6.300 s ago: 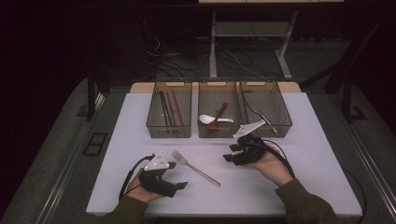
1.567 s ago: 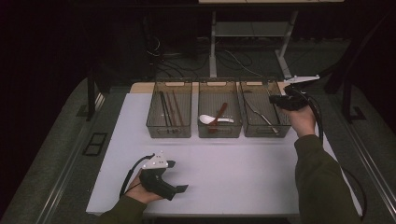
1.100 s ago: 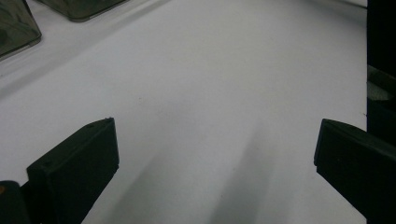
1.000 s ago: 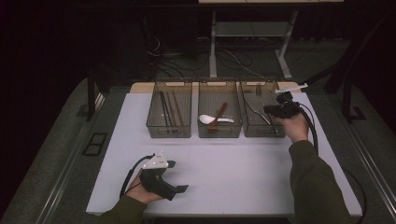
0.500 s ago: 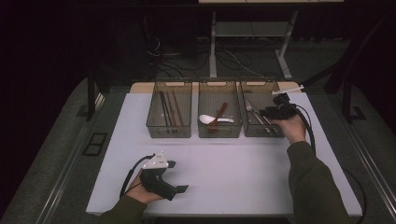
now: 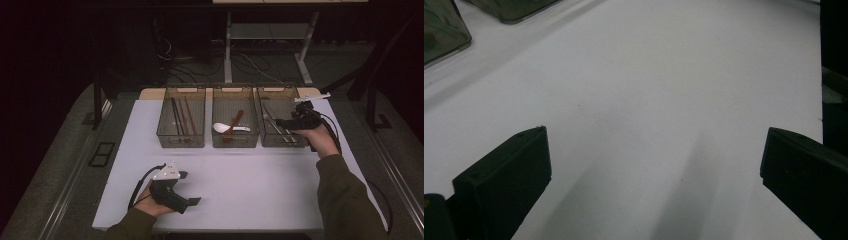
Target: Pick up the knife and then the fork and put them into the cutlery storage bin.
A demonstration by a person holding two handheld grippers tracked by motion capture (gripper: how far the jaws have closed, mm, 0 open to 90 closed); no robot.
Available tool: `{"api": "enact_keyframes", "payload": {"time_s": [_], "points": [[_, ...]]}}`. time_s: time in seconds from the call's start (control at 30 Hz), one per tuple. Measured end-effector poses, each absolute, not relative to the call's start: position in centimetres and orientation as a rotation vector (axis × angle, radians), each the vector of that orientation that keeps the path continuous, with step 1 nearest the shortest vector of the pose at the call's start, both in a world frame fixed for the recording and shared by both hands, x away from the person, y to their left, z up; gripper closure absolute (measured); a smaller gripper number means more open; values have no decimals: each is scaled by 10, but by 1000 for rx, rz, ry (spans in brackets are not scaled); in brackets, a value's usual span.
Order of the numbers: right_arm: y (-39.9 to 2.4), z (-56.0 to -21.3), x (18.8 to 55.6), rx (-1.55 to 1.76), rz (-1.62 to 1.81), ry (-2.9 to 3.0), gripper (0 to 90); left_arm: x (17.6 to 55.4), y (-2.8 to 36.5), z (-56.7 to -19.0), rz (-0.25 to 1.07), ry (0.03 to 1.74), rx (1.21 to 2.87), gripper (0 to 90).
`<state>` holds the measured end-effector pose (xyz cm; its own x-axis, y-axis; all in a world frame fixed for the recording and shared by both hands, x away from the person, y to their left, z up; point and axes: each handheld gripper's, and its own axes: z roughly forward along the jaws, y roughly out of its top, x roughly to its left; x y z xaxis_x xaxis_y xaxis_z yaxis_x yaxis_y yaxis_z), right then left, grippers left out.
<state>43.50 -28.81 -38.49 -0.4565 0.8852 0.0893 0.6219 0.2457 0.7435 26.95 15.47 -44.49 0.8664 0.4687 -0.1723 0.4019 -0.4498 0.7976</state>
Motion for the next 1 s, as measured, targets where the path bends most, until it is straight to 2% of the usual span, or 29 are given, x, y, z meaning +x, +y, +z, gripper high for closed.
{"api": "enact_keyframes", "payload": {"time_s": [0.47, 1.0], "points": [[-294, -378, 407, 1304, 1144, 2128, 181, 273, 159, -444, 109, 635, 2081, 0], [-288, -386, 358, 1179, 1264, 2146, 181, 278, 162, -445, 128, 650, 2055, 0]]}}
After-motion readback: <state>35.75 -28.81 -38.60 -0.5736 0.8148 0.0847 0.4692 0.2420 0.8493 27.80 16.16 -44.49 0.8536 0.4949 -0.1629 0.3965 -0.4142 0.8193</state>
